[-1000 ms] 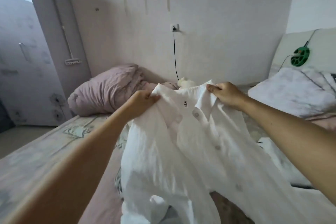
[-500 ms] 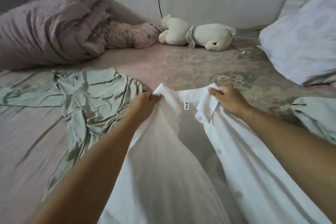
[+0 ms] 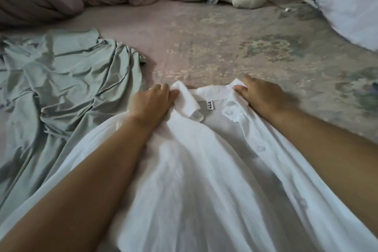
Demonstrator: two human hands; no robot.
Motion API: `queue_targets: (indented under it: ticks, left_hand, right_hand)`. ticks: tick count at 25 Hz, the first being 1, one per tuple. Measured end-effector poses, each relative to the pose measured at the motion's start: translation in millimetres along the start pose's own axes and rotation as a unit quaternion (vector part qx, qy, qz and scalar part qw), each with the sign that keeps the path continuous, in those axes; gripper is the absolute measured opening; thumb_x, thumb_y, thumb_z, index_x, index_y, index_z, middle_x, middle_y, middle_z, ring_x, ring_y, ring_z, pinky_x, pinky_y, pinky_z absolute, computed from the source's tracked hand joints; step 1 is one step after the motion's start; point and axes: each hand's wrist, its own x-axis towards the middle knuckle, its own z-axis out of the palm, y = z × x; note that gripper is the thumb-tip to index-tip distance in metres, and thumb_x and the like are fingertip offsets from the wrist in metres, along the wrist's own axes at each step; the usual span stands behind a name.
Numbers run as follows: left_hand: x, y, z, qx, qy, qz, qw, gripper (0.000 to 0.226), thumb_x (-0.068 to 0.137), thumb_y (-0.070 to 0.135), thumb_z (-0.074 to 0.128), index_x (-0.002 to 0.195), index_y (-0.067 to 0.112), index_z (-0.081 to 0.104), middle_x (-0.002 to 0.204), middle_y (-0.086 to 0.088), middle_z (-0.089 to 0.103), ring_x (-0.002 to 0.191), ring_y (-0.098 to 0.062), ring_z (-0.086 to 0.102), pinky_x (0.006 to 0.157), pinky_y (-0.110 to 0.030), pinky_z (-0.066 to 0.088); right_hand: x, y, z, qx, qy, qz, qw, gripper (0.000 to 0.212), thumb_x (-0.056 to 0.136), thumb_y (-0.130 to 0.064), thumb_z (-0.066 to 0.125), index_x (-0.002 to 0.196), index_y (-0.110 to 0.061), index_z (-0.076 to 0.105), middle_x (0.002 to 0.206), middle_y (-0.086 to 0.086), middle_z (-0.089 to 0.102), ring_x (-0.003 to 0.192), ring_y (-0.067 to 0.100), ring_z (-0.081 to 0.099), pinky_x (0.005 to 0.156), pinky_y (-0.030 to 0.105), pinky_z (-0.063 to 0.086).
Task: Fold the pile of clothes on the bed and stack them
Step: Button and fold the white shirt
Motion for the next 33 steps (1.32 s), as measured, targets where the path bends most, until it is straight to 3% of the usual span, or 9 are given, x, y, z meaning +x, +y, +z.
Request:
queue_targets:
  ticks: [4,7,10,12,16,23,27,30,33]
  left_hand:
    - [8,-4,-8,-0.021,-0.016,-0.052,0.998,0.036,0.087,0.034,0.052,0.085,0.000,0.063,0.079,-0.020,0.063,0.062,-0.038,0.063,0.049,-0.036,0.045]
    - [23,22,-37,-0.160,0.051,-0.003,0.986,0.039,0.091,0.025,0.038,0.098,-0.004,0.064,0.096,-0.023,0.062,0.087,-0.041,0.061,0.072,-0.046,0.051]
    - [12,65,-47,-0.199,-0.059,0.035,0.977,0.024,0.095,0.009,0.043,0.113,0.005,0.060,0.112,-0.014,0.058,0.105,-0.033,0.055,0.083,-0.041,0.044]
    - [-14,76,-36,-0.225,-0.081,-0.050,0.970,0.024,0.093,0.008,0.049,0.117,0.008,0.052,0.119,-0.009,0.051,0.112,-0.028,0.049,0.082,-0.040,0.040]
    - [-40,76,-27,-0.388,0.002,-0.181,0.904,0.031,0.079,0.012,0.070,0.098,0.016,0.047,0.103,0.005,0.043,0.087,-0.016,0.045,0.074,-0.026,0.034]
    - [-34,74,-20,-0.372,-0.032,-0.189,0.908,0.022,0.078,0.013,0.075,0.092,-0.001,0.066,0.109,0.005,0.037,0.095,-0.018,0.053,0.081,-0.012,0.031]
    - [-33,76,-22,-0.292,-0.027,-0.162,0.942,0.015,0.085,0.010,0.066,0.085,-0.004,0.071,0.119,-0.012,0.045,0.108,-0.026,0.051,0.089,-0.019,0.033]
    - [-24,82,-27,-0.199,0.043,-0.166,0.965,0.009,0.078,0.001,0.061,0.072,-0.003,0.066,0.094,-0.017,0.052,0.086,-0.035,0.054,0.074,-0.040,0.048]
    - [-17,86,-37,-0.317,-0.002,-0.295,0.901,0.019,0.087,0.011,0.051,0.077,-0.002,0.063,0.085,-0.016,0.062,0.080,-0.028,0.055,0.068,-0.033,0.039]
  right_hand:
    - [-3,-4,-5,-0.037,0.072,-0.001,0.997,0.037,0.097,-0.031,0.047,0.124,-0.004,0.048,0.120,0.021,0.056,0.109,0.039,0.051,0.082,0.043,0.039]
    - [-19,-17,-23,0.117,0.194,-0.095,0.969,0.021,0.091,-0.008,0.054,0.107,-0.002,0.065,0.109,0.018,0.060,0.103,0.037,0.053,0.087,0.040,0.040]
    - [-49,-30,-25,0.251,0.059,-0.162,0.952,0.014,0.087,-0.003,0.062,0.097,-0.006,0.071,0.097,0.010,0.067,0.093,0.027,0.062,0.083,0.034,0.047]
    - [-65,-32,-12,0.287,0.012,-0.100,0.953,0.009,0.087,-0.012,0.066,0.095,-0.011,0.069,0.091,0.000,0.067,0.087,0.017,0.062,0.079,0.024,0.046]
    - [-71,-28,8,0.340,0.053,-0.044,0.938,0.006,0.086,-0.017,0.069,0.090,-0.014,0.066,0.084,-0.008,0.063,0.076,0.009,0.058,0.070,0.017,0.042]
    - [-70,-29,3,0.194,0.062,-0.102,0.974,0.014,0.087,-0.009,0.065,0.095,-0.001,0.073,0.119,0.011,0.061,0.109,0.030,0.054,0.087,0.030,0.040]
    - [-69,-30,2,0.156,0.127,-0.102,0.974,0.007,0.070,-0.013,0.077,0.070,-0.007,0.074,0.091,0.013,0.060,0.089,0.039,0.056,0.072,0.045,0.052]
    - [-70,-40,-4,0.165,0.087,-0.023,0.982,0.009,0.078,-0.019,0.076,0.077,-0.010,0.075,0.097,0.008,0.054,0.103,0.032,0.043,0.086,0.037,0.041]
    - [-73,-53,-13,0.204,0.079,0.039,0.975,0.015,0.085,-0.021,0.065,0.078,-0.009,0.072,0.095,0.007,0.056,0.099,0.026,0.046,0.083,0.030,0.037]
